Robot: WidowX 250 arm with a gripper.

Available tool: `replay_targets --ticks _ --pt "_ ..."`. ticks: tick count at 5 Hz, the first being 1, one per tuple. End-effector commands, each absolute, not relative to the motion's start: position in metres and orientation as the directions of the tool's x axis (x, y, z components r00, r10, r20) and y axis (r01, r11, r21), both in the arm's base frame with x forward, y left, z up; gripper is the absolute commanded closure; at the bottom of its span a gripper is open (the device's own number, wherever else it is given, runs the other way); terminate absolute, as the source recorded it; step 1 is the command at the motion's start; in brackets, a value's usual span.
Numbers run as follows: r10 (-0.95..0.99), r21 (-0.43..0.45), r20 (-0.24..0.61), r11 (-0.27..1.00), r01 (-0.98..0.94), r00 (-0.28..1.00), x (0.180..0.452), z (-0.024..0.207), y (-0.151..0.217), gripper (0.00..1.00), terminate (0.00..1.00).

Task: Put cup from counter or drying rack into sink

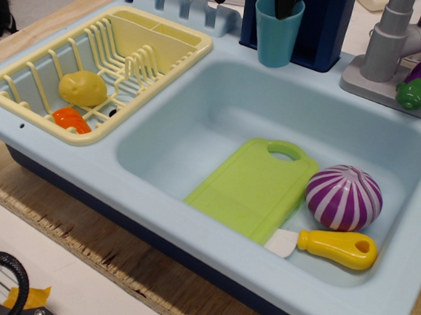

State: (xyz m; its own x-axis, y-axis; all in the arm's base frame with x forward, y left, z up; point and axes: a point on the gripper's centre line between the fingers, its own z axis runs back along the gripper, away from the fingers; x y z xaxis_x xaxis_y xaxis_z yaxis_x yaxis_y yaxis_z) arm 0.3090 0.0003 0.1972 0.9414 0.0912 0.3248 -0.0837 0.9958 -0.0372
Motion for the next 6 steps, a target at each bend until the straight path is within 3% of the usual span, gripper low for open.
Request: replay_targets --ticks 1,4,6 --pt "0.091 -0.037 0.325 0.996 -0.084 0.941 0.309 0.197 0.0 0.0 0.0" --pt "0.005 -0.066 0.359 0.998 0.02 0.933 0.336 0.188 -0.015 0.0 0.0" --pt "-0.001 -0.09 0.388 0.995 0.038 0.922 0.348 0.169 -0.013 0.0 0.0"
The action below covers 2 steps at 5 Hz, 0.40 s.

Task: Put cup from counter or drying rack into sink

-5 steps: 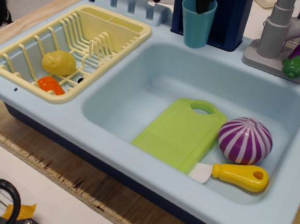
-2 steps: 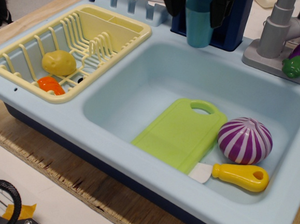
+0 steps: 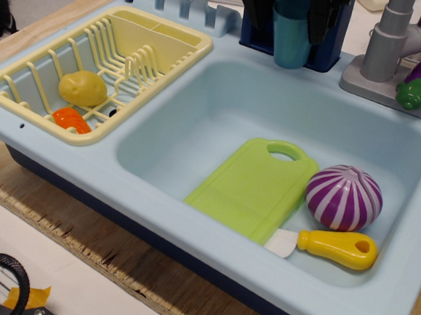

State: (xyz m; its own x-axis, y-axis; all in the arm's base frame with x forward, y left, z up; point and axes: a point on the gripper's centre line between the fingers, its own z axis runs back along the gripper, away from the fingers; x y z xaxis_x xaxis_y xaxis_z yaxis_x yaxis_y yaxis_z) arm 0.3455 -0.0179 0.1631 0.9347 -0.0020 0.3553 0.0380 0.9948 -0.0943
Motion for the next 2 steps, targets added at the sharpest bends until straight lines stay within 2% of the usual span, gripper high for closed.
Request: replay_targets --ticks 1,2 --pt "0.01 -0.102 0.42 0.994 0.036 0.908 0.3505 0.1649 -0.0137 0.0 0.0" --pt "0.046 -0.107 0.431 0.994 0.001 0.901 0.3439 0.1621 -0.0148 1.0 0.0"
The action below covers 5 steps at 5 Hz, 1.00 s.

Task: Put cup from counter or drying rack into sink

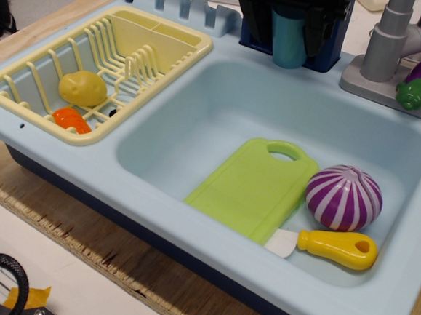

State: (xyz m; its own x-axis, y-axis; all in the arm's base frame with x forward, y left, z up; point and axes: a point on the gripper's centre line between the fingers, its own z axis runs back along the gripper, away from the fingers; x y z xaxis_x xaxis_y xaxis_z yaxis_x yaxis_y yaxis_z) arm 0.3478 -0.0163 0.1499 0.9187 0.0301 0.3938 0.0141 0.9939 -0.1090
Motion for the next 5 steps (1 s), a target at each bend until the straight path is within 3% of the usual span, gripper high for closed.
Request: replay_targets --ticks 1,2,3,5 --pt "0.087 -0.099 0.416 0.994 -0.05 0.905 0.334 0.166 -0.017 1.0 0.0" --pt "0.13 -0.072 0.361 0.991 -0.111 0.923 0.318 0.173 -0.019 1.0 0.0" --pt "0.17 -0.064 0.276 0.985 -0.158 0.946 0.306 0.169 -0.016 0.0 0.0" --pt "0.266 -0.076 0.095 0.963 -0.259 0.959 0.273 0.145 -0.012 0.0 0.0"
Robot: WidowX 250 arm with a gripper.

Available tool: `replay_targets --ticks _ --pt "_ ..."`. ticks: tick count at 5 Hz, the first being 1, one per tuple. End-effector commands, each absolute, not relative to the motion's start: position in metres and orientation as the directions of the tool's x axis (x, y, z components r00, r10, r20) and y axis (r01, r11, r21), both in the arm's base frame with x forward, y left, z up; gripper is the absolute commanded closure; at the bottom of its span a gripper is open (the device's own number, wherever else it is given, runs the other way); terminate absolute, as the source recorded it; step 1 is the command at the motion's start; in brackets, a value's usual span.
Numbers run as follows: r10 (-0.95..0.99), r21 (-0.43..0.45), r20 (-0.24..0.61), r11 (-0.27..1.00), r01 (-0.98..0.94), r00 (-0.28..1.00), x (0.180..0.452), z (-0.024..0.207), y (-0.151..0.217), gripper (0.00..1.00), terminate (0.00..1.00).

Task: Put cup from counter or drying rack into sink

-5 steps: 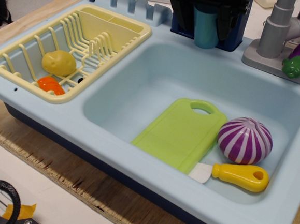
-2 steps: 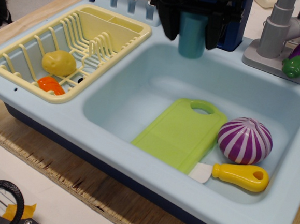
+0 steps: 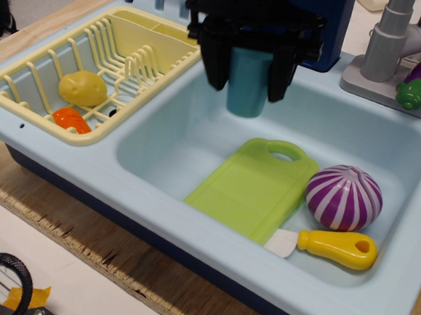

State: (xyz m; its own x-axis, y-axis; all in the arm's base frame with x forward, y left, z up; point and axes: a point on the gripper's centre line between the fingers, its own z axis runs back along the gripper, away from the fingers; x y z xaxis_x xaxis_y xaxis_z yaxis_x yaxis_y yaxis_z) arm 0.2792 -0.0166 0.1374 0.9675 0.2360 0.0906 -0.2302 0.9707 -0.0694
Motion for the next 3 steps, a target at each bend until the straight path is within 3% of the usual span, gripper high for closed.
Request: replay_targets --ticks 1,2,3 --pt "0.278 -0.092 0.04 0.957 -0.274 0.96 0.2679 0.1432 -0.0085 0.0 0.0" --pt "0.278 -0.092 0.04 0.957 -0.274 0.96 0.2679 0.1432 -0.0085 0.0 0.0" --pt "0.278 -0.092 0.04 0.957 -0.274 0.96 0.2679 0.1432 -0.0085 0.0 1.0"
